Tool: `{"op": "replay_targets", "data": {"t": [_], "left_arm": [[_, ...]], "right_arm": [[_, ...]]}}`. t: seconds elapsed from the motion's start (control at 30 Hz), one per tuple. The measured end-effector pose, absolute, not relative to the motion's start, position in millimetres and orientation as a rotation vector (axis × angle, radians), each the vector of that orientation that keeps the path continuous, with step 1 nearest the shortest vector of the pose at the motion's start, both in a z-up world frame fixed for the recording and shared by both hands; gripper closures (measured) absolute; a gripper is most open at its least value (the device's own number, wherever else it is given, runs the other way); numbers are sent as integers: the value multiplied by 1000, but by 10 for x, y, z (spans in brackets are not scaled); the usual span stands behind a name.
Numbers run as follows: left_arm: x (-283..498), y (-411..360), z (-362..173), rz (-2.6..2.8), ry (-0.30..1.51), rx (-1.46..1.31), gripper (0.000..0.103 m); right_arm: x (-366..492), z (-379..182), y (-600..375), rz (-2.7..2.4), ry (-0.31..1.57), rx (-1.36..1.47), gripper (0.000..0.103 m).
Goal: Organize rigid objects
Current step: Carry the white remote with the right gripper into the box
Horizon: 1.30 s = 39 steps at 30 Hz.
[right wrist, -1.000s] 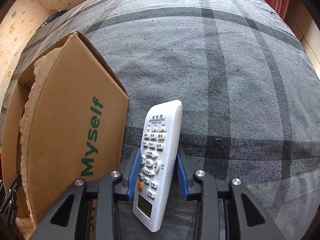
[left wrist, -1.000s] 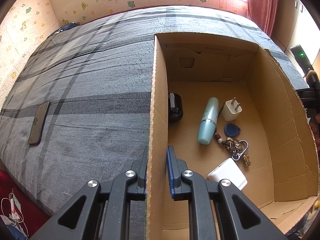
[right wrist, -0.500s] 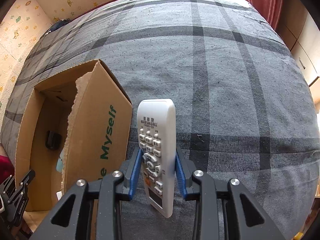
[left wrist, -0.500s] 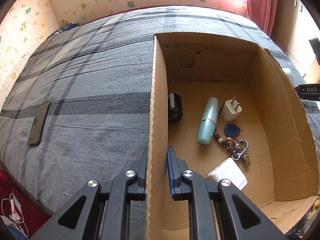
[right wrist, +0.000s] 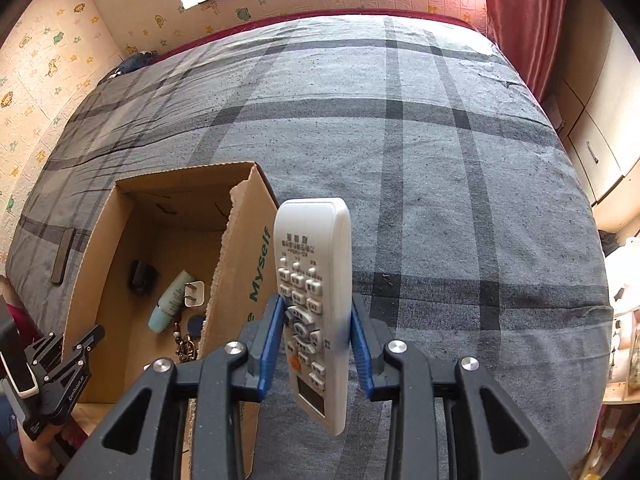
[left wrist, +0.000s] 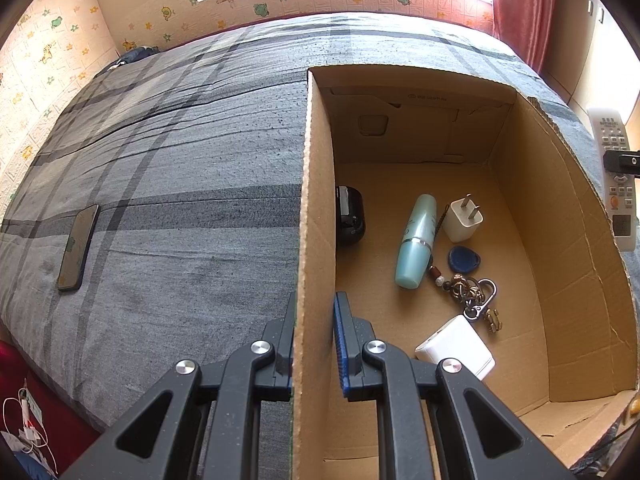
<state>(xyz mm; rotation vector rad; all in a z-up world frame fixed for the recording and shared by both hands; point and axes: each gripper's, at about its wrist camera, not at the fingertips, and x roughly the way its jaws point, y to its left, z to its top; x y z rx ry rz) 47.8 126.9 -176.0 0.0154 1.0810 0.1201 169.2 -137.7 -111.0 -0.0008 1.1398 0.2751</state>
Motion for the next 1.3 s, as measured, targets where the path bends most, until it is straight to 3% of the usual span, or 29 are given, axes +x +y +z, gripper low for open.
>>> {"op": "replay_targets", "data": {"t": [0.8, 1.3], "left_arm": [[474, 1276, -1756, 114, 1080, 9, 88], [469, 1281, -1766, 113, 1079, 11, 88]], "right_arm": [[1370, -372, -509, 431, 1034, -132, 69], [1396, -615, 40, 506, 1080, -171, 69]]}}
